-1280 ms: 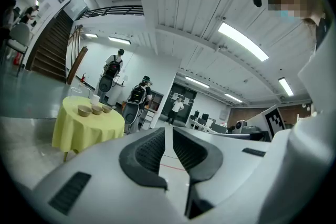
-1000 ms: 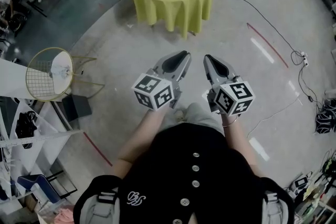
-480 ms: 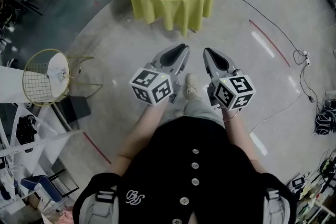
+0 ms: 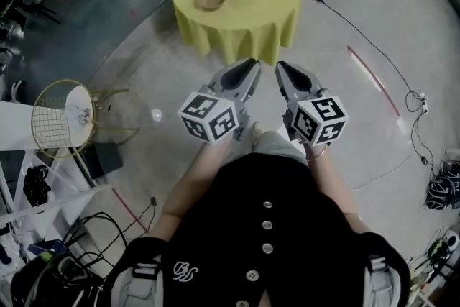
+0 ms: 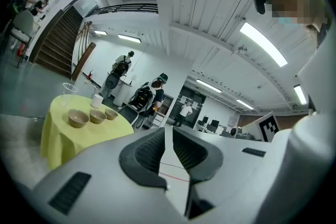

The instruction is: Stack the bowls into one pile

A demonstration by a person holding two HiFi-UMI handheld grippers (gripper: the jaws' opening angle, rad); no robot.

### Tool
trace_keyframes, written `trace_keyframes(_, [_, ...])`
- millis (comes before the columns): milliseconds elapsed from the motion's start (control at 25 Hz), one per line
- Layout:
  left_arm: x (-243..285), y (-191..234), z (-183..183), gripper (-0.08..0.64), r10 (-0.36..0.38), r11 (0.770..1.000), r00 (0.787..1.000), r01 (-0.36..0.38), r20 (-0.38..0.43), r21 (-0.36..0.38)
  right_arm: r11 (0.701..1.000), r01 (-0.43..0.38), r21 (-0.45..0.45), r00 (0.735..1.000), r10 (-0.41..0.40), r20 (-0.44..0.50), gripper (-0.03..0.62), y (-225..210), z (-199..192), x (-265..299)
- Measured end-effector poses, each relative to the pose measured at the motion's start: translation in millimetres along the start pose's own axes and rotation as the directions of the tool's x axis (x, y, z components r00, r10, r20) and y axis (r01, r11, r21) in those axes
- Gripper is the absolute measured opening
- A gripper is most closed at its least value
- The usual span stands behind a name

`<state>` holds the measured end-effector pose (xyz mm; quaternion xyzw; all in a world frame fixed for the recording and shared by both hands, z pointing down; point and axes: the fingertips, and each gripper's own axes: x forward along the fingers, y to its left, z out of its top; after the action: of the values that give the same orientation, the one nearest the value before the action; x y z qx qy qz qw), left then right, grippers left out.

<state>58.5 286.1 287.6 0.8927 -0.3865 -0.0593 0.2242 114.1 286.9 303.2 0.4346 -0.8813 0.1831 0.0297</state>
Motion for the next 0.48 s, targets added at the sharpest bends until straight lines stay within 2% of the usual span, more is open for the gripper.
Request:
trace_keyframes(200, [45.1, 19.5, 7.8, 0.055, 0.023, 1.0, 1.0, -0.023, 0.004, -0.015, 0.999, -0.035, -0.012, 0.999, 0.035, -0.014, 0.005, -34.4, 16.1, 27.8])
trace_keyframes(480, [82.8, 35.2, 13.0, 0.055, 0.048, 0.998, 0.999, -0.048, -0.018, -0.029, 0.998, -0.052, 0.034, 0.997, 0.054, -0.053, 0.005, -67.6, 14.7, 48.3])
